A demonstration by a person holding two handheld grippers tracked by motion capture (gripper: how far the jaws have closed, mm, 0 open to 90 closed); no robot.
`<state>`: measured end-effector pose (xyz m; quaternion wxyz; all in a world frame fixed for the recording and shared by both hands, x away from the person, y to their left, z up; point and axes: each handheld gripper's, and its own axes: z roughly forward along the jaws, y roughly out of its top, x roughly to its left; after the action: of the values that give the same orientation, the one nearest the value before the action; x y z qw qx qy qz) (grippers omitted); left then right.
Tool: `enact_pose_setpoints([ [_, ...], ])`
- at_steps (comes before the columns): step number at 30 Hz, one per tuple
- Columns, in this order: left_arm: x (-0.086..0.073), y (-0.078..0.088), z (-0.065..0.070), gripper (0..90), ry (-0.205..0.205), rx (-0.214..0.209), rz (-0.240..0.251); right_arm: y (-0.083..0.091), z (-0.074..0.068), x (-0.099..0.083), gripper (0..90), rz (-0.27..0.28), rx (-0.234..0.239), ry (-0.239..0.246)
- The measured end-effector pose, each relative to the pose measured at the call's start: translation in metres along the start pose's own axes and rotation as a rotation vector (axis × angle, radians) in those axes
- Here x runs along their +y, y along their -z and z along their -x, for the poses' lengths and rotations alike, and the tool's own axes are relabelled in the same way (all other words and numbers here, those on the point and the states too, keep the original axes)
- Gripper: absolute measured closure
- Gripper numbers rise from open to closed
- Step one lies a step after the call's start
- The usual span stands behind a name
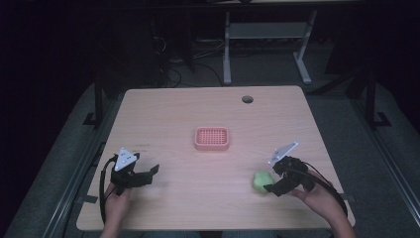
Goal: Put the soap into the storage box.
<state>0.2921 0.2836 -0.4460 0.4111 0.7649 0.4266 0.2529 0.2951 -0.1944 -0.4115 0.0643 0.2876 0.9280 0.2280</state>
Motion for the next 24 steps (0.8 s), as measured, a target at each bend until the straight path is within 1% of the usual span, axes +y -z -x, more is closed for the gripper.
enact_pose_setpoints([
  [4,0.0,0.0,0.0,14.1,-0.002,0.001,-0.001,-0.006,-0.001,0.004,22.9,-0.01,0.0,0.024],
  [7,0.0,0.001,-0.001,14.2,-0.002,0.0,0.004,-0.009,-0.002,0.007,22.9,-0.025,0.005,0.026],
  [10,0.0,0.001,-0.001,14.2,-0.002,0.0,0.0,-0.013,-0.002,0.01,22.9,-0.042,-0.001,0.039],
  [15,0.0,0.001,-0.001,14.2,-0.003,-0.001,-0.002,-0.02,-0.003,0.013,22.9,-0.068,0.005,0.041],
  [24,0.0,0.001,0.0,14.2,-0.001,-0.001,0.006,-0.031,-0.004,0.018,22.7,-0.116,-0.008,0.065],
])
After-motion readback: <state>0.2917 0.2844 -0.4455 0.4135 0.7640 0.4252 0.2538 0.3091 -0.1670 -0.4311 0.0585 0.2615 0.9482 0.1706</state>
